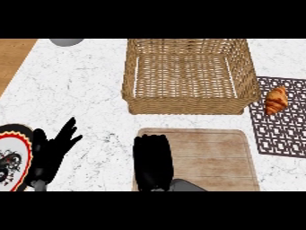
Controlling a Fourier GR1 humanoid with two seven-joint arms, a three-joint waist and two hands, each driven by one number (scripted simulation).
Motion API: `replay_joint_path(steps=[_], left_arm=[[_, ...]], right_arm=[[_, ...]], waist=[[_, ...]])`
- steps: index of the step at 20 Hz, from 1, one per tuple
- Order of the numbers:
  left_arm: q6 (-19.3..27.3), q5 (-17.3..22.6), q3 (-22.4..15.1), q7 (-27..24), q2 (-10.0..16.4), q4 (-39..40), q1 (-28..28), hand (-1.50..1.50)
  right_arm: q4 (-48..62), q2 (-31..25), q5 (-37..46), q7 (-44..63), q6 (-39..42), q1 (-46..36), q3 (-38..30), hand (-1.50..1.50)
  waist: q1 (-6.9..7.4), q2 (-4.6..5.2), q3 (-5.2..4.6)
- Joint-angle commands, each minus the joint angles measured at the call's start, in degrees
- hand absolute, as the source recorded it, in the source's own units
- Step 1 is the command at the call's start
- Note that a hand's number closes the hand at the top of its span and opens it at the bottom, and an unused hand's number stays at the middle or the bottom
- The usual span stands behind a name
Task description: Pick the pear from the cutting board and place it in the basket
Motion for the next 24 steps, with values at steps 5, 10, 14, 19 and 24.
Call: replay_joint_path(steps=[5,10,14,19,24], left_arm=[[0.5,-0.3,-0.1,1.7,-0.2,2.3,0.3,0.0],[0.0,-0.3,-0.1,2.4,0.5,1.8,1.6,0.0],[-0.4,0.5,1.6,1.5,1.0,3.0,2.0,0.0],[2.8,-1.7,-0.3,2.3,-1.2,1.0,3.0,0.0],[0.8,-0.8,1.2,1.4,0.3,1.3,3.8,0.0]], right_arm=[[-11.6,0.5,-1.1,3.4,-28.7,-6.9,-6.1,1.5],[-11.3,0.5,0.2,11.0,-33.2,-17.9,-10.5,1.5],[-7.7,0.4,1.6,17.2,-30.2,-26.9,-13.6,1.5],[-4.2,0.4,1.6,21.7,-29.4,-34.9,-18.4,1.5],[3.4,0.4,-1.4,18.0,-27.6,-40.7,-28.2,1.5]], waist=[[-0.53,-0.23,-0.15],[-0.88,-0.6,-0.4],[-1.63,-0.67,-0.56],[-2.15,-0.82,-0.46],[-3.04,-0.35,-0.43]])
